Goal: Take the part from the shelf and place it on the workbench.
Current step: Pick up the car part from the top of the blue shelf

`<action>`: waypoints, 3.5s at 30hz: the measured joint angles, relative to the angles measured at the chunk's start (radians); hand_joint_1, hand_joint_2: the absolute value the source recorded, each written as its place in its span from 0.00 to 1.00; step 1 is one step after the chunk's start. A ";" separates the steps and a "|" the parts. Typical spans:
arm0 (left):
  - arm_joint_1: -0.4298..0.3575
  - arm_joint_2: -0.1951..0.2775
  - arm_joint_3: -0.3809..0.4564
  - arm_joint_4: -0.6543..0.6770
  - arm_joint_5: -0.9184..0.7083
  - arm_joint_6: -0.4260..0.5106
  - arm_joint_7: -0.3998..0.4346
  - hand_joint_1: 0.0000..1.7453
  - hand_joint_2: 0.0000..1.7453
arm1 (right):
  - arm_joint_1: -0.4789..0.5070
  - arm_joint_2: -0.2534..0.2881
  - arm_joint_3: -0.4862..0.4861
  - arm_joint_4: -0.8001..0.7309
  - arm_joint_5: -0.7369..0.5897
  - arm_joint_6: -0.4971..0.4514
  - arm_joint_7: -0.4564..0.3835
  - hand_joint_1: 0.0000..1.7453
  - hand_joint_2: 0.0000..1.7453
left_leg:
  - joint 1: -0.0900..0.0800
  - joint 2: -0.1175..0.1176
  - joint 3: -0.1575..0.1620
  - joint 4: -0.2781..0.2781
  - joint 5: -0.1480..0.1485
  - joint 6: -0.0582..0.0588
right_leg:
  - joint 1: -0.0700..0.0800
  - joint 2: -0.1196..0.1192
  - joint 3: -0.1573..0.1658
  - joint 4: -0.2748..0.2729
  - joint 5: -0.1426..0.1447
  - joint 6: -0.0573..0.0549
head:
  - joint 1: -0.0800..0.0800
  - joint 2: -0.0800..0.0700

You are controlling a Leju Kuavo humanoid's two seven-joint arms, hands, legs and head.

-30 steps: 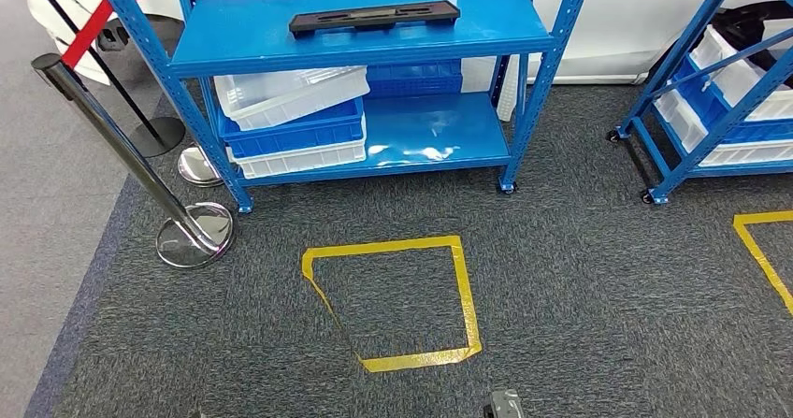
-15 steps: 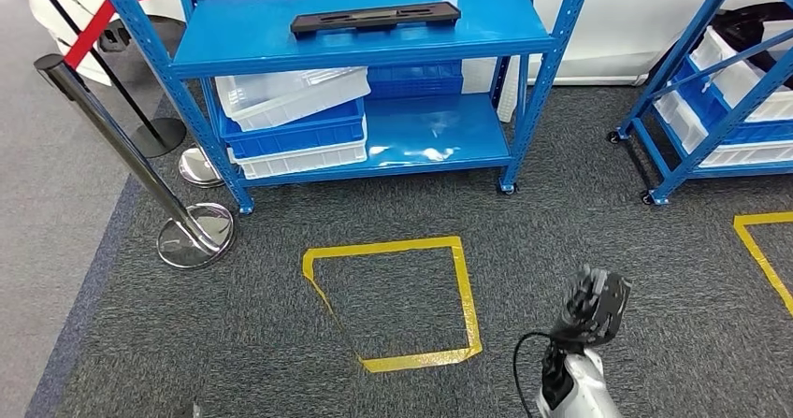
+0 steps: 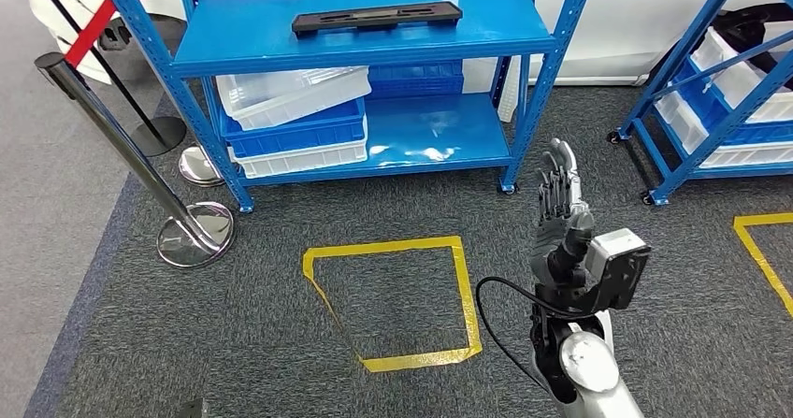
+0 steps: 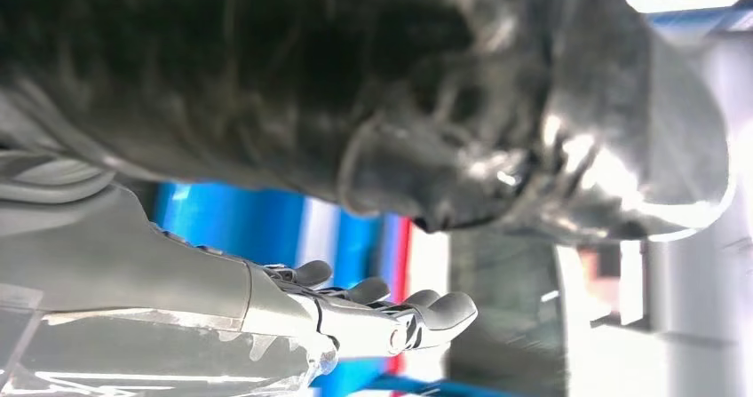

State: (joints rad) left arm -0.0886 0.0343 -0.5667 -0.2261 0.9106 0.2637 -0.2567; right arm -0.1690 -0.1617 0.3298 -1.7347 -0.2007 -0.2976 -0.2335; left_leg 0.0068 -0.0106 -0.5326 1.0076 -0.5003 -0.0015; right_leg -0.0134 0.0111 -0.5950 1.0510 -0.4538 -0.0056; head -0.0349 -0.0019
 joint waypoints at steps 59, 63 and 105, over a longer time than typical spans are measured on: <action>0.000 0.018 -0.052 0.010 -0.008 -0.007 0.031 0.00 0.00 | 0.025 -0.100 0.155 -0.309 0.030 -0.062 0.064 0.00 1.00 | 0.022 -0.008 0.040 -0.014 -0.030 0.013 | -0.016 0.005 -0.039 0.008 0.018 0.014 | 0.007 0.000; -0.001 0.017 -0.057 0.010 -0.001 -0.011 0.023 0.00 0.00 | 0.028 -0.100 0.155 -0.308 0.025 -0.108 0.067 0.00 1.00 | 0.023 -0.008 0.047 -0.024 -0.032 0.012 | -0.014 0.004 -0.037 0.008 0.015 0.007 | 0.008 0.000; -0.002 0.013 -0.090 0.014 -0.010 -0.036 0.013 0.00 0.00 | 0.031 -0.119 0.171 -0.323 0.128 -0.067 0.090 0.00 0.00 | -0.005 0.010 -0.010 -0.012 0.019 0.054 | 0.006 -0.005 -0.113 0.206 -0.094 0.021 | 0.020 0.000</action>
State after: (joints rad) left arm -0.0905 0.0477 -0.6572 -0.2117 0.9006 0.2277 -0.2441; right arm -0.1378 -0.2811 0.5011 -2.0573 -0.0725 -0.3643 -0.1434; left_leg 0.0014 -0.0009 -0.5426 0.9954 -0.4813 0.0522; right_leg -0.0073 0.0059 -0.7082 1.2565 -0.5482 0.0151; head -0.0153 -0.0019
